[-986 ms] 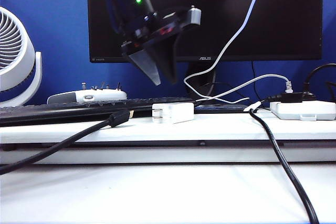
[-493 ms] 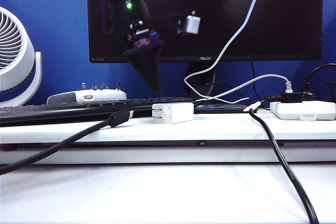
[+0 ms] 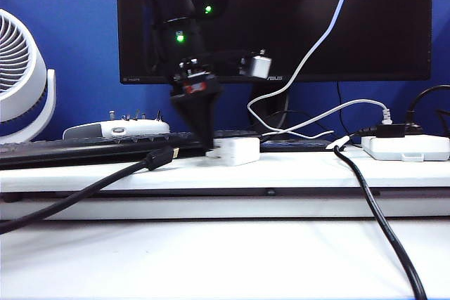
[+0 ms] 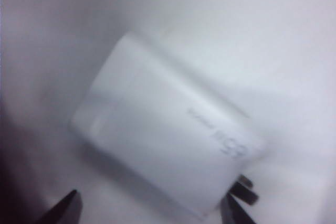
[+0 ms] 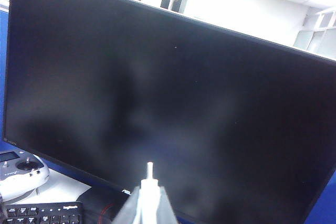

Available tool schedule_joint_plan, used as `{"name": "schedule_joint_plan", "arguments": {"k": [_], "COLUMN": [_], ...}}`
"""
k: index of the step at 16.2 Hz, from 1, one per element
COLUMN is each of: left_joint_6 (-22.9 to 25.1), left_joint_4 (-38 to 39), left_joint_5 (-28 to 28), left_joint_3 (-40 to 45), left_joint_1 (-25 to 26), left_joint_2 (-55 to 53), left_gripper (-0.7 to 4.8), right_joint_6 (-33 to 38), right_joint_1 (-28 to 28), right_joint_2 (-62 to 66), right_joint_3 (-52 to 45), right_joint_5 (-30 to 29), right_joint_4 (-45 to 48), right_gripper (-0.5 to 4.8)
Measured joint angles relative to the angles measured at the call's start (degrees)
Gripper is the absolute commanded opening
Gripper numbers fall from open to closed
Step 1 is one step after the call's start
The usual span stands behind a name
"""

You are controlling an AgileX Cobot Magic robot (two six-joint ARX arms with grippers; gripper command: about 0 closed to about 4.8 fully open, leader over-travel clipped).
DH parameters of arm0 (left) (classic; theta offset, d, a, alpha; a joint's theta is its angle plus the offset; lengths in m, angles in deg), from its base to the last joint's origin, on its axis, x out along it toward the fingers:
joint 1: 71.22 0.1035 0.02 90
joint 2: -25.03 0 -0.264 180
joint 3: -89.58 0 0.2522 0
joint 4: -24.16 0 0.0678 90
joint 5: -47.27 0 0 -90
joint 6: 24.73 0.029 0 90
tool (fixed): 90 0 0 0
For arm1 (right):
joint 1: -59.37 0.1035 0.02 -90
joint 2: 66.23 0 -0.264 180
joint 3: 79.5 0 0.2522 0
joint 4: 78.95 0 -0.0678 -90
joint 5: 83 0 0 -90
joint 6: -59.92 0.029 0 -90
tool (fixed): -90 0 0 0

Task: Pick up the Type-C charging cable and the charging base, insert one end of the Type-C charger into the corresponding slot on the base, and finally place the plugged-in charger back on the table.

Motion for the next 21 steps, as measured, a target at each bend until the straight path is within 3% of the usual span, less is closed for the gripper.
{"name": "schedule_joint_plan", "arguments": {"k": [4, 7, 9, 10, 11, 13, 16, 21], "left_joint_6": [-2.36, -2.47, -2.97, -3.48, -3.74, -4.87, -7.82, -7.93], "left_joint_4": [0.0, 0.04, 0.07, -0.04, -0.39, -1.27, -5.75, -4.15], "left_joint_5": [-14.99, -16.31, -14.05, -10.34, -1.27, 10.58, 12.63, 12.68], "left_joint_3": [-0.02, -0.02, -0.04, -0.09, -0.22, -0.2, -0.2, -0.2], "left_joint_1": [-2.56, -3.48, -3.5, -3.52, -3.65, -3.19, -2.93, -3.04], "left_joint_2": [0.46, 0.57, 1.2, 1.81, 2.38, 2.34, 1.31, -1.18], "left_gripper": [3.49, 3.49, 3.4, 3.4, 3.38, 3.31, 3.31, 3.31], "right_joint_6": [0.0, 0.0, 0.0, 0.0, 0.0, 0.0, 0.0, 0.0], "right_joint_1": [0.0, 0.0, 0.0, 0.0, 0.0, 0.0, 0.0, 0.0], "right_joint_2": [-0.02, -0.09, -0.09, -0.09, -0.09, -0.09, -0.17, -1.09], "right_joint_3": [0.0, 0.0, 0.0, 0.0, 0.0, 0.0, 0.0, 0.0], "right_joint_5": [0.0, 0.0, -0.02, 0.0, -0.02, 0.0, 0.0, 0.0], "right_joint_4": [0.02, 0.02, 0.02, 0.0, 0.02, 0.0, 0.0, -0.11], "right_gripper": [0.0, 0.0, 0.0, 0.0, 0.0, 0.0, 0.0, 0.0]}}
